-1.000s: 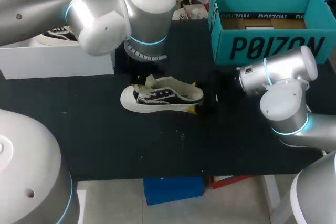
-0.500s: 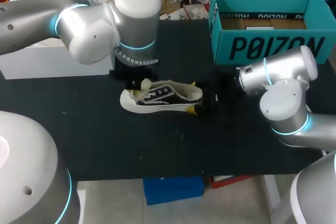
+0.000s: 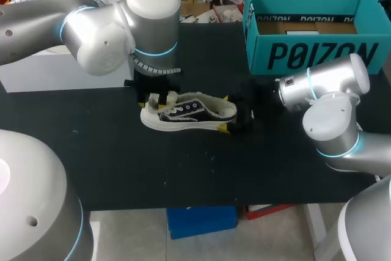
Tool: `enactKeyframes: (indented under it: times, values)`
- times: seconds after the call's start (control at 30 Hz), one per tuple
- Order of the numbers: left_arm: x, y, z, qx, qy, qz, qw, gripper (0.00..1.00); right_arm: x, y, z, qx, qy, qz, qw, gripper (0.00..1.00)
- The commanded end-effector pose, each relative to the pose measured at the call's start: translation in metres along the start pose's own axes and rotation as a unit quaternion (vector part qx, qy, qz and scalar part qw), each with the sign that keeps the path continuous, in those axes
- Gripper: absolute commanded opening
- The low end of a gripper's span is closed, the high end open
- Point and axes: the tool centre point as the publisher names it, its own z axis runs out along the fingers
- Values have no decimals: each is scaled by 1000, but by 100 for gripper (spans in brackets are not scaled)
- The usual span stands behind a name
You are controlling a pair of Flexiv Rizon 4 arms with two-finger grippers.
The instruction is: Take the shoe out of the shoebox, open the shoe tongue, remove and reinsert the insole, then place the shoe into the shoebox
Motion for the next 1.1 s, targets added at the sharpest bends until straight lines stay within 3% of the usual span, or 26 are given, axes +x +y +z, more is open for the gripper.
enactKeyframes:
  times: [0.03, 0.4, 0.63, 0.83, 1.07, 1.1]
  values:
    - [-1, 1, -13, 9, 7, 26, 1000, 100, -2, -2, 0, 1, 0, 1, 1000, 0]
    - [17, -10, -51, 35, 13, 135, 990, 100, -2, -2, 0, 1, 0, 1, 1000, 0]
    - [34, -27, -66, 20, 20, 251, 968, 100, -2, -2, 0, 1, 0, 1, 1000, 0]
    - [53, -40, -77, -6, 56, 410, 910, 100, -2, -2, 0, 1, 0, 1, 1000, 0]
    - [82, -48, -88, -12, 147, 569, 809, 100, -2, -2, 0, 1, 0, 1, 1000, 0]
    - [85, -48, -86, -12, 151, 585, 797, 93, -2, -2, 0, 1, 0, 1, 1000, 0]
